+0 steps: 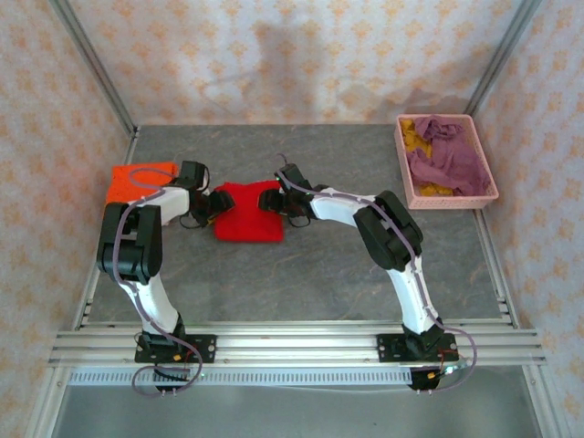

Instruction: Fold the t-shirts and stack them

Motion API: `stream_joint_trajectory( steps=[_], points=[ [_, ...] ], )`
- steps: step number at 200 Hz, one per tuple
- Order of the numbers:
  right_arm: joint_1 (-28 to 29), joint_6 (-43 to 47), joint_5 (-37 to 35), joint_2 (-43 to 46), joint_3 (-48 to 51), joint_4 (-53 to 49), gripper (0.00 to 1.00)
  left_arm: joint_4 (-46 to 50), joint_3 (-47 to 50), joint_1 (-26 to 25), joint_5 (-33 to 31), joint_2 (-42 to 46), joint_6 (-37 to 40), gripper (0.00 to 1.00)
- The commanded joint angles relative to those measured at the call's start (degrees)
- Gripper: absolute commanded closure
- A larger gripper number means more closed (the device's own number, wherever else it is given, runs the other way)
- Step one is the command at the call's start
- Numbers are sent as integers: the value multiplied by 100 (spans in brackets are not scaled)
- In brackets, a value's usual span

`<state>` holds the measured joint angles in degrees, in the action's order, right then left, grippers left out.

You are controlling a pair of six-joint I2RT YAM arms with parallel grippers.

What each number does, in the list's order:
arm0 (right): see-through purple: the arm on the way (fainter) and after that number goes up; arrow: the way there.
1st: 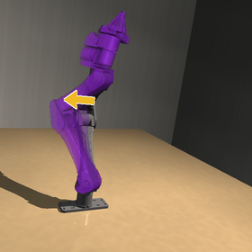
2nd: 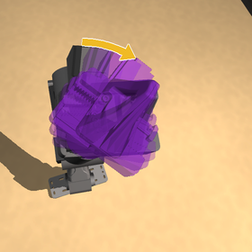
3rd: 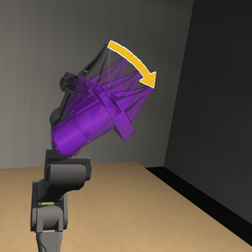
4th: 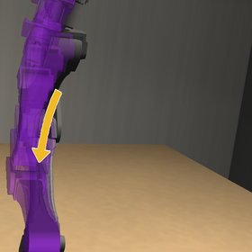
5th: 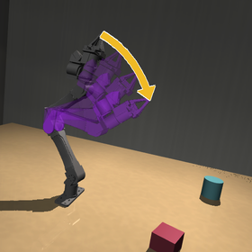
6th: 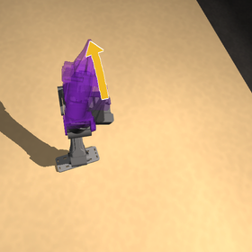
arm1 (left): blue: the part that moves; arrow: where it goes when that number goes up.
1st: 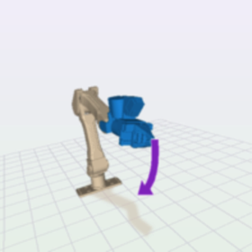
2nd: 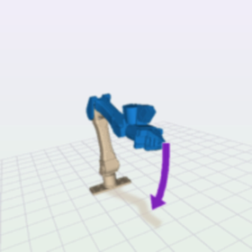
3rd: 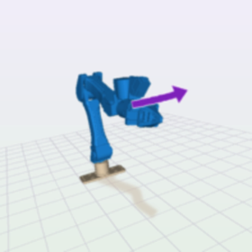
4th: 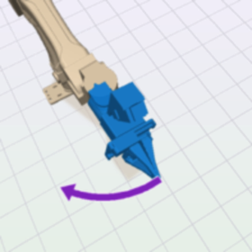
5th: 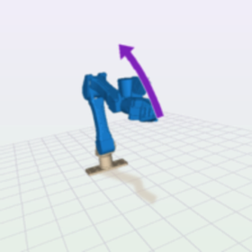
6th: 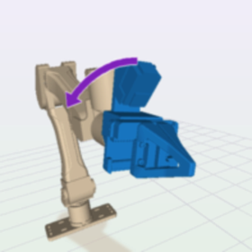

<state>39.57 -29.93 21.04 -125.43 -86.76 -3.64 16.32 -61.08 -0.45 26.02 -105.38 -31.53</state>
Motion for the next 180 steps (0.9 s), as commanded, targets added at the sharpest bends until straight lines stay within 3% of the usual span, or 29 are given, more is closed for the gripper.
stream_joint_trajectory(
  steps=[1,20,30,46,96,127,180],
  points=[
    [-3,-36,134,-178,-70,-161,40,-1330,74,-219,823,-727,-260,35],
    [-1,-39,138,-176,-69,-162,40,-1552,104,-232,978,-760,-405,38],
    [-2,-48,139,-190,-60,-163,40,-1596,97,-252,988,-768,-433,49],
    [-1,-65,148,-200,-52,-170,40,-1568,45,-280,985,-769,-434,58],
    [-2,-100,174,-179,4,-119,40,-1559,-53,-350,975,-798,-424,71],
    [-2,-114,168,-85,90,-69,40,-1485,-67,-359,913,-769,-345,100],
    [-9,-51,152,406,352,175,36,-999,-59,-359,518,-296,399,100]
  ],
)
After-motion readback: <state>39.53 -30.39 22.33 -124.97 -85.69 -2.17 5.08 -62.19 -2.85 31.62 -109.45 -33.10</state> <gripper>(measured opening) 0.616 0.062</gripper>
